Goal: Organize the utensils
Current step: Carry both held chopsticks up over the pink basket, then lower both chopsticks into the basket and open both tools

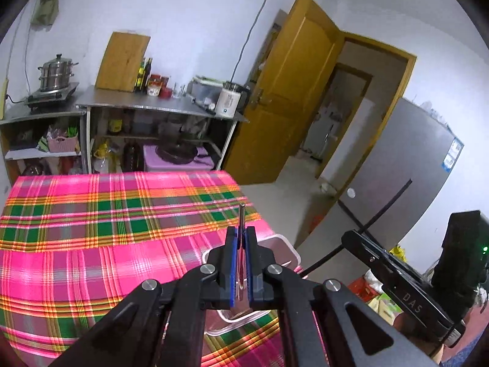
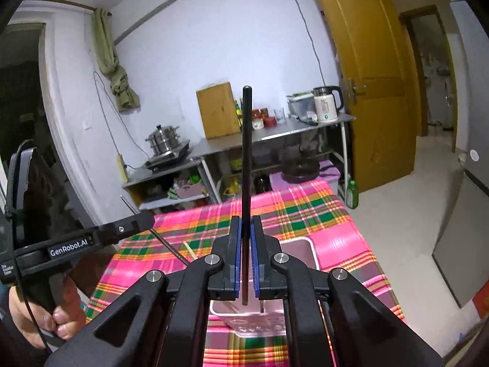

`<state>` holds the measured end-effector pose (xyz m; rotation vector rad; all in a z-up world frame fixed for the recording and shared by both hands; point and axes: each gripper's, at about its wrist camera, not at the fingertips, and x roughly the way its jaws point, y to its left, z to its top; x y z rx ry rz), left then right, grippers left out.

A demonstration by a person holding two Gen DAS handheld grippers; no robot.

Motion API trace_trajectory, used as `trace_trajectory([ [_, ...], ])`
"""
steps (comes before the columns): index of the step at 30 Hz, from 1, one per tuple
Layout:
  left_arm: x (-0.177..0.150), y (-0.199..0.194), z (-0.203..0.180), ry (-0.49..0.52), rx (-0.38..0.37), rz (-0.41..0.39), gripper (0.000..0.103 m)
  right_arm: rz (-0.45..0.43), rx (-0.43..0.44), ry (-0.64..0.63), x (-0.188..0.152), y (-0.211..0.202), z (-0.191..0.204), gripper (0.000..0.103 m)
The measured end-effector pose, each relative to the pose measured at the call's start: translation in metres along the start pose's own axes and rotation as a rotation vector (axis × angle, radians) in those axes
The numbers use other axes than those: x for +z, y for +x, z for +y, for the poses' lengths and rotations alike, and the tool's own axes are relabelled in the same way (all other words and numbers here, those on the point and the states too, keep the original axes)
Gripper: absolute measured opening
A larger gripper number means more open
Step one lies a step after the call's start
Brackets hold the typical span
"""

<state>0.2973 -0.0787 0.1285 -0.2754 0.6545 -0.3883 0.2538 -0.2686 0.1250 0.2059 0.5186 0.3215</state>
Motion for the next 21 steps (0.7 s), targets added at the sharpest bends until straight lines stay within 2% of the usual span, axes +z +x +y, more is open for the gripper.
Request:
trace_trajectory([
  [5, -0.019, 0.025, 0.006, 0.019, 0.031, 0.051, 0.004, 0.052, -0.009, -0.015, -0.018, 0.023, 0.000, 0.006],
  [21, -0.047, 0.054, 0.011, 0.053, 0.110, 0.126, 0.005, 0.177, -0.039, -0.026, -0.054, 0.057, -0.011, 0.006],
])
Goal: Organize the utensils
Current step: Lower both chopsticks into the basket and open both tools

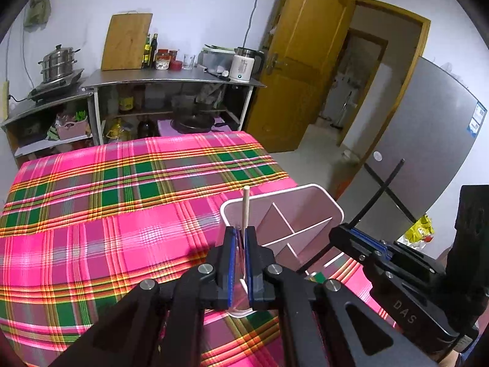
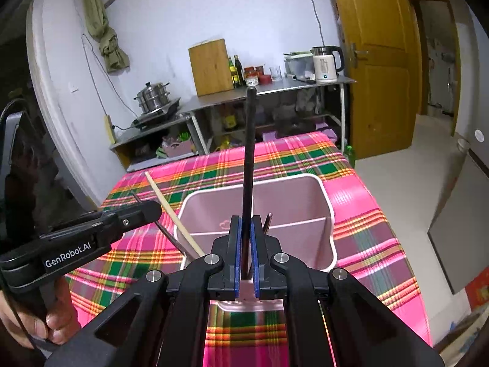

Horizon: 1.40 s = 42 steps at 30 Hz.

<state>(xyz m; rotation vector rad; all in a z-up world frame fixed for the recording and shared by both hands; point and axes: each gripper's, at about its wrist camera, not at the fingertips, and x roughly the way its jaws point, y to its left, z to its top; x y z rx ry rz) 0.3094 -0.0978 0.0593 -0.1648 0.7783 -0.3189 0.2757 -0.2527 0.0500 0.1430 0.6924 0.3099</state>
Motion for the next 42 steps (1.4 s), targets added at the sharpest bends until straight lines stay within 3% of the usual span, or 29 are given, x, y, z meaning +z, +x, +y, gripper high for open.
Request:
trace_trajectory([
  [9, -0.003, -0.010, 0.000, -0.002, 0.009, -0.012, 0.005, -0.018, -0.015, 0.014, -0.003, -0.011, -0.001, 0.017],
  [26, -0.020, -0.079, -0.011, 0.053, 0.072, -0.137, 0.005, -0.068, -0.016, 0.003, -0.021, -0.052, 0.009, 0.021],
  [42, -0.097, -0.127, 0.045, -0.050, 0.053, -0.136, 0.008, -0.054, 0.046, -0.055, -0.061, -0.087, 0.042, 0.024],
])
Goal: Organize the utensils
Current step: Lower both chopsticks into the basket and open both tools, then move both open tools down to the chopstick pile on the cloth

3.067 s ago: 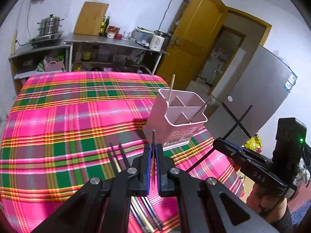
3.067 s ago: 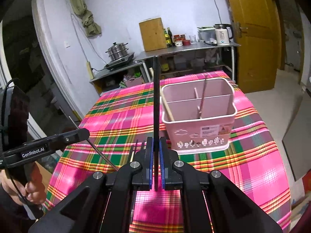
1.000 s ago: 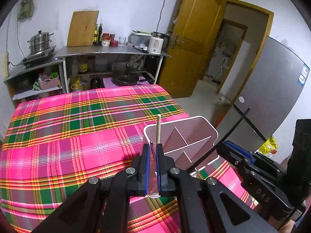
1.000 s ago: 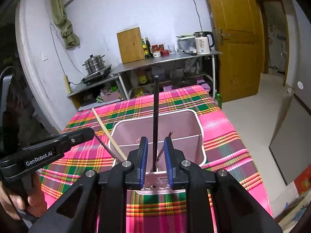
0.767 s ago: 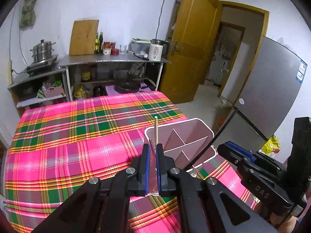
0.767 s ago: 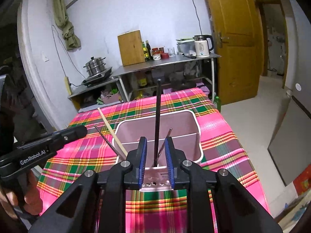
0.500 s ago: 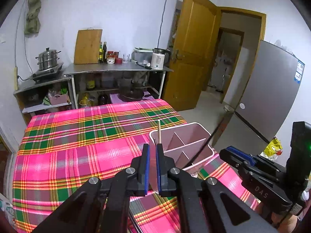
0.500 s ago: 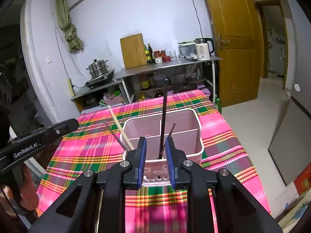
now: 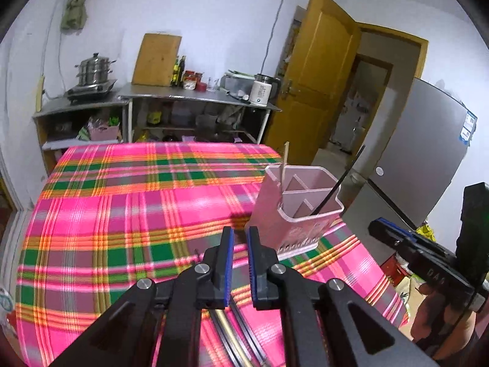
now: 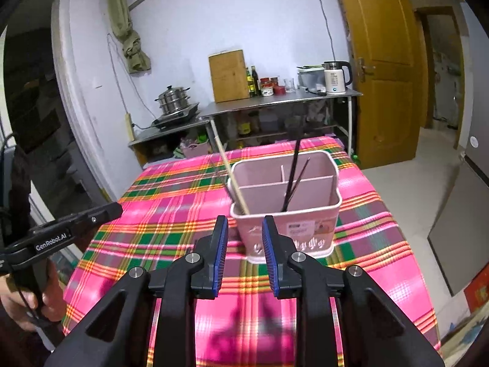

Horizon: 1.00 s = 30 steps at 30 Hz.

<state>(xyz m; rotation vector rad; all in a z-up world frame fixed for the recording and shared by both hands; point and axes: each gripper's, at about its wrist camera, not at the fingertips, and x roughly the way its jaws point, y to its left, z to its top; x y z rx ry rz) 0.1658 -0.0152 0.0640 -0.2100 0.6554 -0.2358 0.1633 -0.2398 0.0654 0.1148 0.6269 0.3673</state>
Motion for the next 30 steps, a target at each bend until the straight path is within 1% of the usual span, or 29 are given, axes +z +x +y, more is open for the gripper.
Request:
trace_trajectory([
  [5, -0.021, 0.000, 0.017, -0.029, 0.003, 0.031, 0.010, 0.036, 0.023, -0.011, -0.015, 0.002, 0.009, 0.024],
  [9, -0.041, 0.007, 0.027, -0.058, 0.010, 0.072, 0.010, 0.076, 0.032, -0.008, -0.029, 0.008, 0.012, 0.024],
  [18, -0.087, 0.051, 0.040, -0.106, 0.025, 0.213, 0.010, 0.152, 0.058, -0.025, -0.053, 0.028, 0.021, 0.024],
  [19, -0.089, 0.055, 0.040, -0.106, 0.028, 0.224, 0.011, 0.159, 0.061, -0.026, -0.055, 0.030, 0.021, 0.024],
  [21, -0.096, 0.064, 0.042, -0.110, 0.031, 0.247, 0.020, 0.174, 0.067, -0.029, -0.059, 0.036, 0.023, 0.024],
  [23, -0.099, 0.070, 0.044, -0.117, 0.037, 0.257, 0.023, 0.189, 0.072, -0.030, -0.064, 0.041, 0.024, 0.024],
  [30, -0.104, 0.089, 0.045, -0.124, 0.074, 0.289, 0.024, 0.223, 0.080, -0.023, -0.073, 0.054, 0.023, 0.024],
])
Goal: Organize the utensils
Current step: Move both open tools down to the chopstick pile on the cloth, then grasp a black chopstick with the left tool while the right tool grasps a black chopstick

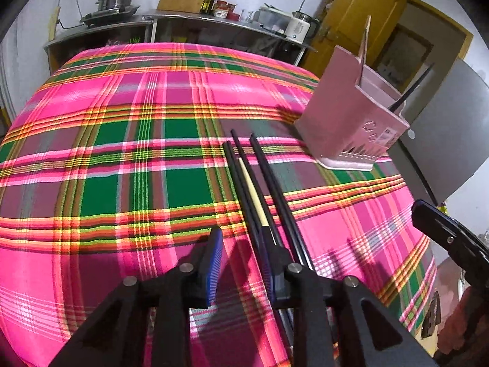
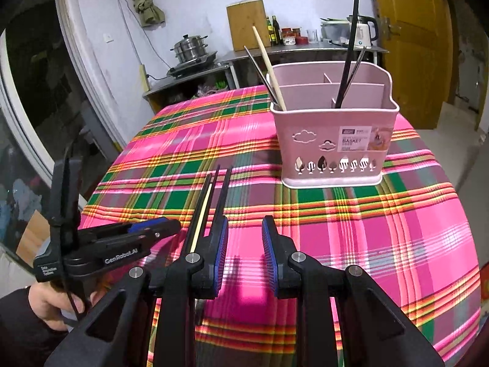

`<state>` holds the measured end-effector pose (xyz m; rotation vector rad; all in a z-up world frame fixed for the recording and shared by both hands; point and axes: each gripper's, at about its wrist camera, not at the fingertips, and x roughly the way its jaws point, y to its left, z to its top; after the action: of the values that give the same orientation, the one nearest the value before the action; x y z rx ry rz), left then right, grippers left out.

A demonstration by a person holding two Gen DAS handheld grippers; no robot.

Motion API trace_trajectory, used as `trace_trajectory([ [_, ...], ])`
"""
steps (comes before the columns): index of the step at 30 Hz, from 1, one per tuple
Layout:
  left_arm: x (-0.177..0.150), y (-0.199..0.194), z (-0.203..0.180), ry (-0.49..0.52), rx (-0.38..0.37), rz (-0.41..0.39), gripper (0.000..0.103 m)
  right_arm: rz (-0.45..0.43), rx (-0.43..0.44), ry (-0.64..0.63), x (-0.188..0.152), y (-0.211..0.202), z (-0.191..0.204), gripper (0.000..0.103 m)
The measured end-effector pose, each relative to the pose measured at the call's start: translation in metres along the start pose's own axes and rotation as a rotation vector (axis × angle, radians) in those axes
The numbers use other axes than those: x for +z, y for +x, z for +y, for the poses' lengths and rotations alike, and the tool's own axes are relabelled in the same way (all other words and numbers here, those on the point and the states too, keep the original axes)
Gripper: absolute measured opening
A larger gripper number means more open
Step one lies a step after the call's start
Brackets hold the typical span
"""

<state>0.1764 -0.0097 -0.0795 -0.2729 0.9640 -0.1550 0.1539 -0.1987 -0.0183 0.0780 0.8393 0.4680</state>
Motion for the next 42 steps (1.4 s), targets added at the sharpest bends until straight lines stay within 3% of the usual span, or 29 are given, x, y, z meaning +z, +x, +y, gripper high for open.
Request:
trace_trajectory([
  [11, -0.002, 0.012, -0.016, 0.083, 0.099, -0.030, 0.030, 0.012, 0.000, 0.015, -0.002, 0.005, -0.005, 0.024],
  [21, 0.001, 0.019, -0.021, 0.145, 0.198, -0.055, 0.030, 0.022, -0.002, 0.019, -0.004, 0.008, -0.006, 0.024],
  [25, 0.000, 0.018, -0.017, 0.141, 0.174, -0.056, 0.030, 0.026, -0.003, 0.024, -0.004, 0.009, -0.007, 0.024],
  [29, 0.000, 0.013, -0.008, 0.141, 0.176, -0.048, 0.014, 0.036, 0.006, 0.014, -0.004, 0.016, -0.002, 0.024],
  [42, -0.009, -0.011, 0.038, 0.050, 0.119, -0.037, 0.014, 0.152, 0.035, -0.052, -0.003, 0.094, 0.029, 0.024],
])
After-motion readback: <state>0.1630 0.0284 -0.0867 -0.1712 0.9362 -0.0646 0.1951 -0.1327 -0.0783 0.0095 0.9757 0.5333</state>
